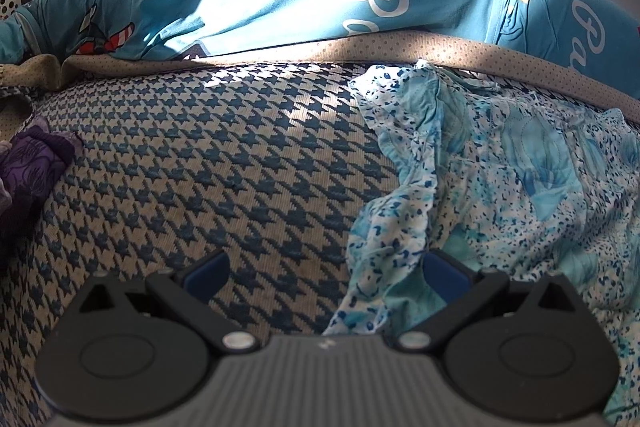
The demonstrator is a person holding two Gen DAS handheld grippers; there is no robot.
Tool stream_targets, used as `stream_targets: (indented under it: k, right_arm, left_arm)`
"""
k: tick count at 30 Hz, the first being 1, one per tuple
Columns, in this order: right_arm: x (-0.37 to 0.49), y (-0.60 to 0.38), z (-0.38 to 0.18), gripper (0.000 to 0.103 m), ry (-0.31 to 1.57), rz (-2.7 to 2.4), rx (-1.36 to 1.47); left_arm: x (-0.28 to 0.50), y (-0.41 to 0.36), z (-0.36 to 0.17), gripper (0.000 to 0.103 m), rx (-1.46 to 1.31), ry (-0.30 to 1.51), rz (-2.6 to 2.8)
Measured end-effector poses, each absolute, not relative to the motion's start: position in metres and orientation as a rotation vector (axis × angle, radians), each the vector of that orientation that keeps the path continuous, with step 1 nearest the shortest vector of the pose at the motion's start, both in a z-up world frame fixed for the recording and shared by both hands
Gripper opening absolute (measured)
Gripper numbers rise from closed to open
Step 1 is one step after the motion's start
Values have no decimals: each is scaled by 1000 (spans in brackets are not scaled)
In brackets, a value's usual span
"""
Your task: Fold clothes
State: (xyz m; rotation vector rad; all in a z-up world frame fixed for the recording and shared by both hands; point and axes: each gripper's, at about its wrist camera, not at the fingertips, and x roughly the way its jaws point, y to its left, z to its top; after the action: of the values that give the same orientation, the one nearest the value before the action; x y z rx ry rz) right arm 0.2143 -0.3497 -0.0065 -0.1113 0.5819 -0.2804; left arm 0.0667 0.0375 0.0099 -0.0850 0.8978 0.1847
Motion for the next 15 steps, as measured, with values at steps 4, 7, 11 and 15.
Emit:
stream_targets:
  k: [4,7,11,15]
  right_arm:
    - [200,-315,2,45,569,-75,-107]
    - [188,-280,5,44,571,85,-108]
    - [170,-232,5,33,571,289,-135]
    - [151,-187,1,19,580,472,-155]
  left_arm:
    - [68,41,10,103,-96,895,197]
    - [69,46,10,103,-118,902,214]
    - [70,55,11,103,-136,902,245]
    - [69,64,13,103,-165,889,280]
